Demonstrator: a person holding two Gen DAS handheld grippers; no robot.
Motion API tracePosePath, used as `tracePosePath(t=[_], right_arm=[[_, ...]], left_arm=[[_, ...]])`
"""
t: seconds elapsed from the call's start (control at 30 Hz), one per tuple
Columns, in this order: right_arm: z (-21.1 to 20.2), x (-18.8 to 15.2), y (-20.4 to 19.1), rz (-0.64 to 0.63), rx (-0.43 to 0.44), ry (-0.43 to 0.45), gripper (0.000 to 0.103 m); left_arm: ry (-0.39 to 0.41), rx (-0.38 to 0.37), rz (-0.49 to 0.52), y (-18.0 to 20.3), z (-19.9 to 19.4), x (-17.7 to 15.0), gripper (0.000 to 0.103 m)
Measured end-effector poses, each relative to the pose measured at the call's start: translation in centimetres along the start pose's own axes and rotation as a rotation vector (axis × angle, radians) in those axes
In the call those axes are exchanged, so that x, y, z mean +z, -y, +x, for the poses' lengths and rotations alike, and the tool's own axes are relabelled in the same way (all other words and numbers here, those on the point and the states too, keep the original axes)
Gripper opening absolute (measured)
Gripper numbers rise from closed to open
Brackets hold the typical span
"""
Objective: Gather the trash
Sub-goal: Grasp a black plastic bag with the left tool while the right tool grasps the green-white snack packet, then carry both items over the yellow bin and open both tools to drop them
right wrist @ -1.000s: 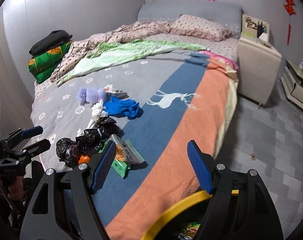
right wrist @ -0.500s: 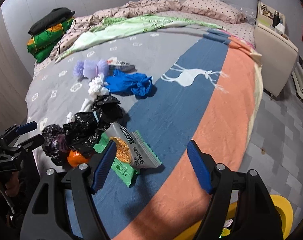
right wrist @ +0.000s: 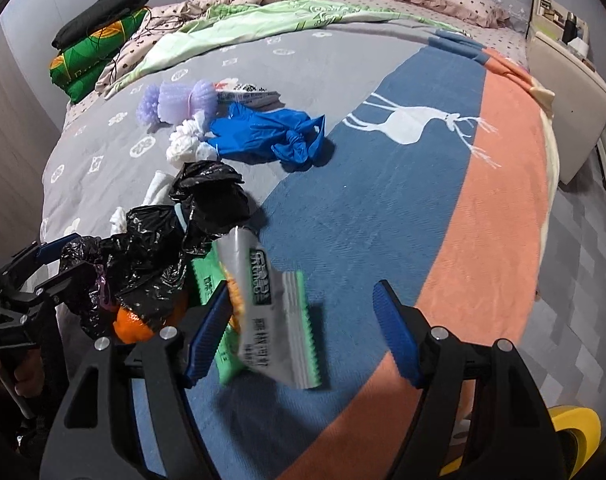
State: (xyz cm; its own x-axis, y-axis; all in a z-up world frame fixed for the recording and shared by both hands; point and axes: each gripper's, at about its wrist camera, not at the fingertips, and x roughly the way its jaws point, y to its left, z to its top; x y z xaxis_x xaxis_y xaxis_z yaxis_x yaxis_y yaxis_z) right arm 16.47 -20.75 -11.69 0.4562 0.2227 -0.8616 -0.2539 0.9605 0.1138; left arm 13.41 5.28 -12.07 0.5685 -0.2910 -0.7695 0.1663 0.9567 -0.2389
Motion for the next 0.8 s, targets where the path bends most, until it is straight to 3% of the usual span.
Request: tracePosePath(t=[0.3, 0.53, 0.57, 0.8], right_arm=[[0.7, 0.1, -1.5, -0.047, 0.015, -0.017, 0.039], [0.9, -0.1, -2.1, -0.057, 0.018, -0.018, 0.031], [0.8, -0.1, -2.1, -0.055, 0.020, -0.015, 0.025], [-0.2, 0.3, -2.3, -0.048, 0.006, 0.018, 0.025]], left_arm=[[0.031, -0.017, 0.095, 2.0, -0.3, -0.4, 0.046], [0.047, -0.021, 0.107, 2.0, -0.7, -0.7, 0.038], [0.048, -0.025, 0.101, 1.8, -0.8, -0.7, 0.037], [0.056, -0.019, 0.091, 1.2, -1.7, -0.6, 0.032]])
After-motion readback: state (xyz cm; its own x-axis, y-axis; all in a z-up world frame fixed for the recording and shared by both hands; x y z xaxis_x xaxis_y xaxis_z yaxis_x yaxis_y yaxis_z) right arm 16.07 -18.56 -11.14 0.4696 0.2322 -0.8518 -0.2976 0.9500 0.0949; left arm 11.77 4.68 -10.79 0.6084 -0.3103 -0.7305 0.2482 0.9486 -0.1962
